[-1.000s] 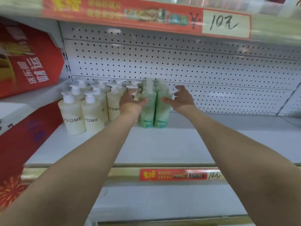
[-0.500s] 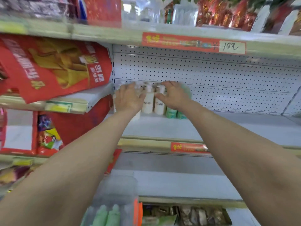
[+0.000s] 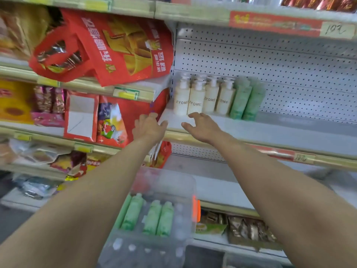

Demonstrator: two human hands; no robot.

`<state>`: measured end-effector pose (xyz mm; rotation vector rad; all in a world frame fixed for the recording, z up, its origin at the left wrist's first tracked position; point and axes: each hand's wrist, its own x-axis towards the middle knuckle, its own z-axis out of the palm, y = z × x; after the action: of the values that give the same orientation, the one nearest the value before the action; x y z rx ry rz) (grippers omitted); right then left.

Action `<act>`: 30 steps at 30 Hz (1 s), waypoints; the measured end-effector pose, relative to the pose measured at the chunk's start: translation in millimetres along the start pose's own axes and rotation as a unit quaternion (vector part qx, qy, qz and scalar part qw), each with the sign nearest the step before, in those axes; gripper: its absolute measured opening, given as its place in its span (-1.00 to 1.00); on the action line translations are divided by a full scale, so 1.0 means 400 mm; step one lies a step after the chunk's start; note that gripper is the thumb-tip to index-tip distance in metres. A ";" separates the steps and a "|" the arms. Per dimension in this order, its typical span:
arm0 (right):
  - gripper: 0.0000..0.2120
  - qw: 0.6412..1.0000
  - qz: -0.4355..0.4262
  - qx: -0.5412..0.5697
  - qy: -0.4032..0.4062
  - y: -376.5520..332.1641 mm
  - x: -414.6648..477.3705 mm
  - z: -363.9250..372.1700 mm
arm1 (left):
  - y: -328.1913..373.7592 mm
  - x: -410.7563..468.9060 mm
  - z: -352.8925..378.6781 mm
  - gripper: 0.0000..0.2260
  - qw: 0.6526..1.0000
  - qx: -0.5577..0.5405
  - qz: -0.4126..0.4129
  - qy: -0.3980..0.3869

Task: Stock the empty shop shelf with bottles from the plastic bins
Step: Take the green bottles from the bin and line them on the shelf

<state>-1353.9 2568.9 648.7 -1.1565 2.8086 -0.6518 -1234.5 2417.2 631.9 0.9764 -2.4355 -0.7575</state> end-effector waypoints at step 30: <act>-0.44 0.676 0.517 0.333 -0.405 0.223 -0.134 0.887 | -0.606 -0.229 0.574 -0.39 0.776 -0.165 -0.460 -0.399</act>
<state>-1307.8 2531.9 283.6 0.3150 1.6775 -0.6533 -1177.0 2412.1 290.4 2.0126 -2.0970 -2.2293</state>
